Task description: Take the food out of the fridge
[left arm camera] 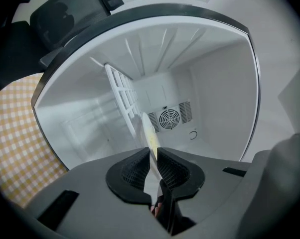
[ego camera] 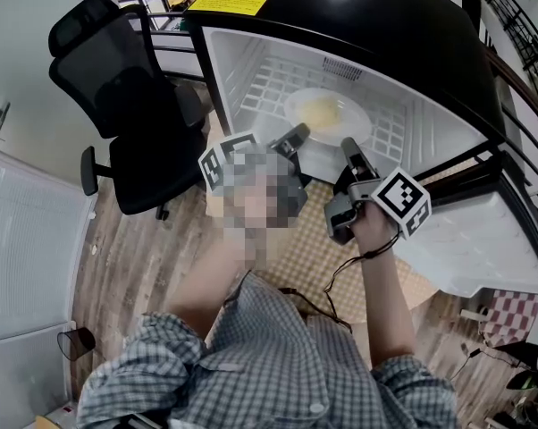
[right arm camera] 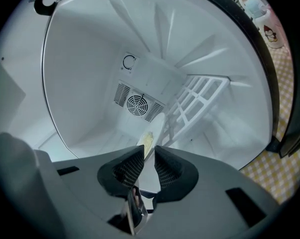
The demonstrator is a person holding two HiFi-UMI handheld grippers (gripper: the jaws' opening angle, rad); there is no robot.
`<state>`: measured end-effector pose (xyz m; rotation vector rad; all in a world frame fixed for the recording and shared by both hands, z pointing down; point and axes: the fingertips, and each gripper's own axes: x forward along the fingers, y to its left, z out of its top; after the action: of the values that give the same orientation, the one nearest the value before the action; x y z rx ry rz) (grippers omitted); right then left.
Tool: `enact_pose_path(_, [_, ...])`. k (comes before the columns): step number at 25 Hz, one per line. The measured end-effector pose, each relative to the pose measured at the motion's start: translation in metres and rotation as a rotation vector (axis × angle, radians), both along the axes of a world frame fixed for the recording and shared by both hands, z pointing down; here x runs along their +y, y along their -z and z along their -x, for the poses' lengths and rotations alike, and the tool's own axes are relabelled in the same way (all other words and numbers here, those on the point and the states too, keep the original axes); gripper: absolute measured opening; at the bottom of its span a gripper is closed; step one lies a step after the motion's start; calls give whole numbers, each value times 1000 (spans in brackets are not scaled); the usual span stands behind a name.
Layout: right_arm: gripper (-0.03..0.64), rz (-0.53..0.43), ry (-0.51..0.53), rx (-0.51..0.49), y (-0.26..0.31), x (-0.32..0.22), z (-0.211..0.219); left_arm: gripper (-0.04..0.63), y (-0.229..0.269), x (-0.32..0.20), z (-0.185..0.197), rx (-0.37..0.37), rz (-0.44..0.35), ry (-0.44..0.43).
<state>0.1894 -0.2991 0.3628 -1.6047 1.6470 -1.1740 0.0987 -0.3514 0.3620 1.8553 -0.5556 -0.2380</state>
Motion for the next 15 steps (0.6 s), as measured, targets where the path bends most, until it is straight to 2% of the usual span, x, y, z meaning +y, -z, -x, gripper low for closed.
enact_pose_path(6, [61, -18, 43, -5, 1, 9, 17, 49, 3, 12, 18, -17, -35, 13])
enact_pose_path(15, [58, -86, 181, -20, 3, 20, 63, 51, 3, 35, 66, -46, -72, 105])
